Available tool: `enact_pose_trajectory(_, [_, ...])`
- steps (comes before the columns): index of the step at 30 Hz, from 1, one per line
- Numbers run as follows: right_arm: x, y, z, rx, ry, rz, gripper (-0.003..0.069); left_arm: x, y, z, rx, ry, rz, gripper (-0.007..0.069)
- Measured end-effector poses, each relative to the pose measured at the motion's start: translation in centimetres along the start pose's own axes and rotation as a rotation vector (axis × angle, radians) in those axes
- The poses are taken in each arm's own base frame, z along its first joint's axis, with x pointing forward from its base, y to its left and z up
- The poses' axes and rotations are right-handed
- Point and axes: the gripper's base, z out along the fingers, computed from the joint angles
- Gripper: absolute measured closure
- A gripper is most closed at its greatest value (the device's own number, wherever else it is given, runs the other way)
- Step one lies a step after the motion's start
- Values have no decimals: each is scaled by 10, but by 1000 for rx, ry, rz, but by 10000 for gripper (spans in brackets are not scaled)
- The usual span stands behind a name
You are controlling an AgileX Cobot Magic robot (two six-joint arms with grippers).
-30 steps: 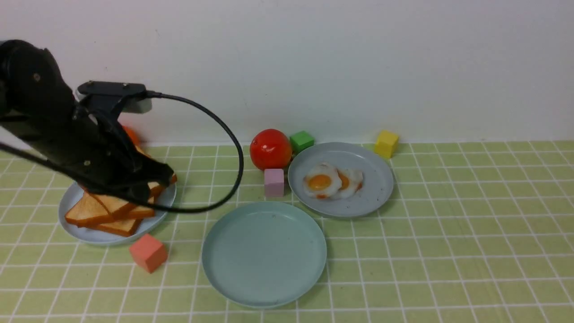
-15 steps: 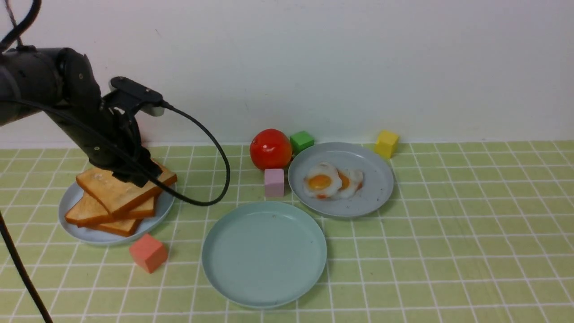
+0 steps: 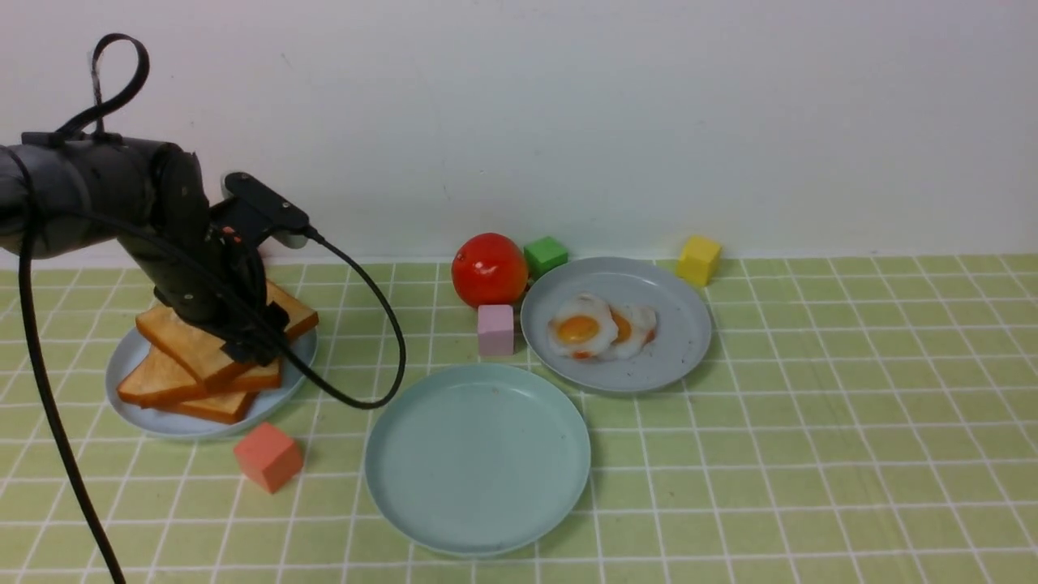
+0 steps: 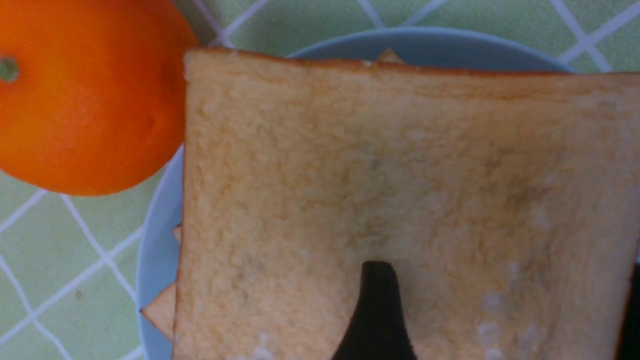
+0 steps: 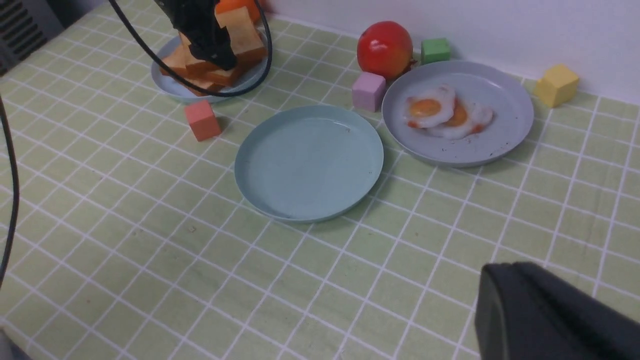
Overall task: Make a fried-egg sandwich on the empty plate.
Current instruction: Use the left arm to grab a slice of bread, then use the left arm to put a slice of bread into the empty plate in the middle
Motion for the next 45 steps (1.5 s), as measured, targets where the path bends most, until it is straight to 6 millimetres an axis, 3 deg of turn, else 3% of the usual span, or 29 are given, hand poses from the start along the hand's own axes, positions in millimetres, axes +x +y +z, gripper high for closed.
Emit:
enact_pose_trajectory(12, [1, 1, 0, -15, 12, 21, 642, 0, -2, 1, 12, 27, -6, 158])
enact_pose_trajectory(18, [2, 3, 0, -30, 22, 33, 638, 0, -4, 1, 16, 39, -35, 238])
enact_pose_trajectory(24, [2, 3, 0, -31, 22, 34, 637, 1, -3, -2, 20, 58, -55, 241])
enact_pose_trajectory(28, [2, 3, 0, -32, 26, 34, 636, 3, -3, -17, 30, 76, -92, 327])
enact_pose_trajectory(31, [3, 4, 0, -38, 34, 38, 636, 1, -1, -45, 16, 49, -109, 579])
enact_pose_trajectory(36, [4, 4, 0, -40, 45, 33, 634, -2, 2, -72, 2, 4, -128, 585])
enact_pose_trajectory(45, [4, 4, 0, -39, 48, 16, 628, -3, -9, -80, 33, 29, -140, 585])
